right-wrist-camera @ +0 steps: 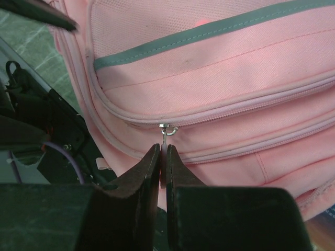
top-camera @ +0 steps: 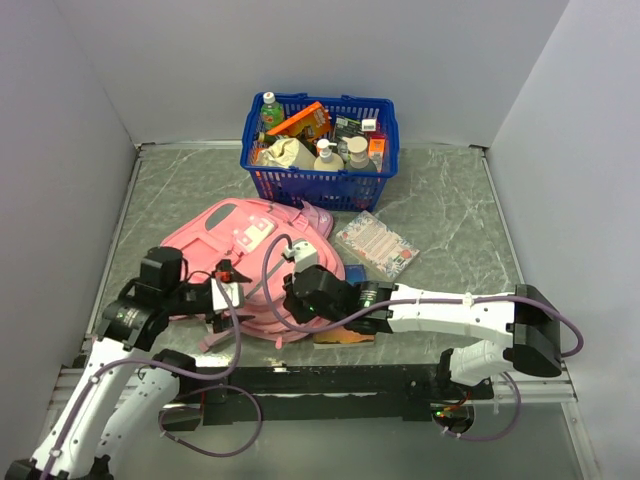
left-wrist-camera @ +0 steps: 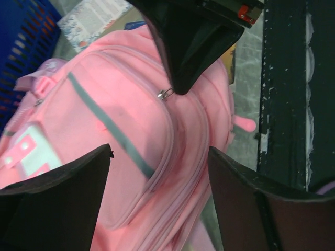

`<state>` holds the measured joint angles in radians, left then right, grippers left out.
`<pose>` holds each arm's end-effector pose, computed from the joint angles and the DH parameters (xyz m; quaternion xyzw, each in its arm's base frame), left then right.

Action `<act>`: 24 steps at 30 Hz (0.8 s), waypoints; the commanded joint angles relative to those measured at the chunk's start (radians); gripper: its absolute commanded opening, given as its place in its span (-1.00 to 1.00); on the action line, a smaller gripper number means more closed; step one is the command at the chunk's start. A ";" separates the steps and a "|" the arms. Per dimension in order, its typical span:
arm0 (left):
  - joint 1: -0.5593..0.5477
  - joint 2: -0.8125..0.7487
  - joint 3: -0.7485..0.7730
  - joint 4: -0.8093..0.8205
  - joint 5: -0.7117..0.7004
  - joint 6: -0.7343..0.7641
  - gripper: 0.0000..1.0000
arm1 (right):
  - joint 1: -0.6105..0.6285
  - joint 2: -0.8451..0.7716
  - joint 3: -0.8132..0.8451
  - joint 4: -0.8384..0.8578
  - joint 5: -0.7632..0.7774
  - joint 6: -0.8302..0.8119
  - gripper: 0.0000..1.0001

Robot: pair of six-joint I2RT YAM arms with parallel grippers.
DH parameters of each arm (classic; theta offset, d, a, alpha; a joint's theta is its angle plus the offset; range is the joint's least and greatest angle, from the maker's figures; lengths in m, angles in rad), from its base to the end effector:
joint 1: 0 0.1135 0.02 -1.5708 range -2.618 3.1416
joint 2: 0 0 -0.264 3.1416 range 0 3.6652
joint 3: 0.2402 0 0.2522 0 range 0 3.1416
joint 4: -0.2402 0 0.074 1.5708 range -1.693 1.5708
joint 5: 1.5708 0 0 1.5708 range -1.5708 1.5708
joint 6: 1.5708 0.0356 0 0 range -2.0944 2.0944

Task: Pack the student bag
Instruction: Zip the student bag at the center of the board.

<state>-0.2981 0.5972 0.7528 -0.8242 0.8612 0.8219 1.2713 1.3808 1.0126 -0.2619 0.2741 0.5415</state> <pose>0.0979 -0.0583 0.2989 0.5886 0.5962 -0.2603 0.4799 0.1000 0.2912 0.2768 -0.2573 0.8470 0.2784 0.3727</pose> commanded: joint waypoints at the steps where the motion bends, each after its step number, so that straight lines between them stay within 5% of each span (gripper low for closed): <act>1: -0.128 0.010 -0.067 0.201 -0.045 -0.130 0.54 | -0.019 -0.019 -0.015 0.096 -0.072 0.011 -1.00; 7: -0.305 0.134 -0.073 0.350 -0.224 -0.224 0.43 | -0.043 -0.023 -0.028 0.098 -0.093 0.011 -1.00; 12: -0.331 0.164 -0.098 0.399 -0.316 -0.219 0.25 | -0.052 -0.037 -0.037 0.093 -0.099 0.005 -1.00; 24: -0.342 0.177 -0.145 0.387 -0.350 -0.202 0.32 | -0.095 -0.075 -0.068 0.119 -0.144 -0.002 -1.00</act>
<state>-0.6338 0.7643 0.6205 -0.4564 0.5190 0.6247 1.1938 1.3571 0.9520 -0.2070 0.1478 0.5415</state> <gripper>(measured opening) 0.649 0.125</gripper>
